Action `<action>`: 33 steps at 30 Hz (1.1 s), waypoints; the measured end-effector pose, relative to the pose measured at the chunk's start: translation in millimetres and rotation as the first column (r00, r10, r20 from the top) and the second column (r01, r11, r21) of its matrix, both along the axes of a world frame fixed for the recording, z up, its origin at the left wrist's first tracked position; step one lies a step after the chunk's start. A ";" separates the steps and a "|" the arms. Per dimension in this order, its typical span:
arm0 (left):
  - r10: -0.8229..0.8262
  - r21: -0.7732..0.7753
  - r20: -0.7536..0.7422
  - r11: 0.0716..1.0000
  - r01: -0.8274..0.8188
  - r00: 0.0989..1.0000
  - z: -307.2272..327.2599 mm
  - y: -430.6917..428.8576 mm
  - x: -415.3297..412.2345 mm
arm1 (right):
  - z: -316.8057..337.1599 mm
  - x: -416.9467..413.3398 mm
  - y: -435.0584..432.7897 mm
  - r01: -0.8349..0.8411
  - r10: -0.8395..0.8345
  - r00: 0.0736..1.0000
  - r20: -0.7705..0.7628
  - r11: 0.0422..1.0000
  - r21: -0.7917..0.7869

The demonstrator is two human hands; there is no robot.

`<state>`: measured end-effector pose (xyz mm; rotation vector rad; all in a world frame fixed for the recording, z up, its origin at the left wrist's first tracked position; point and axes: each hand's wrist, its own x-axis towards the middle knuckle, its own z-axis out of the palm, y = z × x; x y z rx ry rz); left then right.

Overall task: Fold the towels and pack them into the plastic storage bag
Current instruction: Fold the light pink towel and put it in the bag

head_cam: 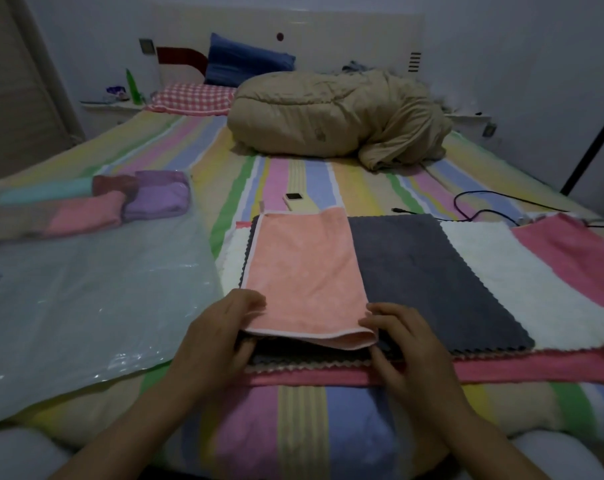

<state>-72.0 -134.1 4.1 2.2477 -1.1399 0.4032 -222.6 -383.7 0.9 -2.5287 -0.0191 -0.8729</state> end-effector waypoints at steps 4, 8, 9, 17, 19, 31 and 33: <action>-0.059 -0.046 -0.117 0.998 0.054 0.991 1.5 7.9 9.8 | 3.9 10.0 -5.7 -0.034 0.032 0.998 0.058 0.999 0.030; -0.111 -0.072 -0.223 0.993 0.097 0.968 10.7 8.3 20.2 | 13.2 22.9 -6.3 -0.005 0.014 0.999 -0.035 0.969 0.248; -0.123 -0.067 -0.250 0.992 0.110 0.960 14.2 7.6 21.6 | 15.9 26.7 -5.7 0.009 0.012 0.998 -0.068 0.955 0.297; -0.080 -0.035 -0.153 0.997 0.076 0.985 27.2 -12.5 35.8 | 31.8 66.1 -9.5 0.037 -0.004 0.997 -0.075 0.894 0.447; -0.079 -0.147 -0.243 0.988 0.044 0.967 28.2 -18.4 45.1 | 36.5 79.6 -10.7 0.050 -0.026 0.998 -0.057 0.884 0.465; 0.200 -0.231 -0.419 0.920 -0.317 0.886 29.2 -115.2 178.2 | 55.8 220.0 -64.4 0.383 -0.280 0.904 -0.323 0.866 0.320; 0.247 -0.174 -0.381 0.927 -0.332 0.891 21.9 -123.6 196.2 | 49.2 237.7 -73.7 0.420 -0.311 0.880 -0.359 0.863 0.282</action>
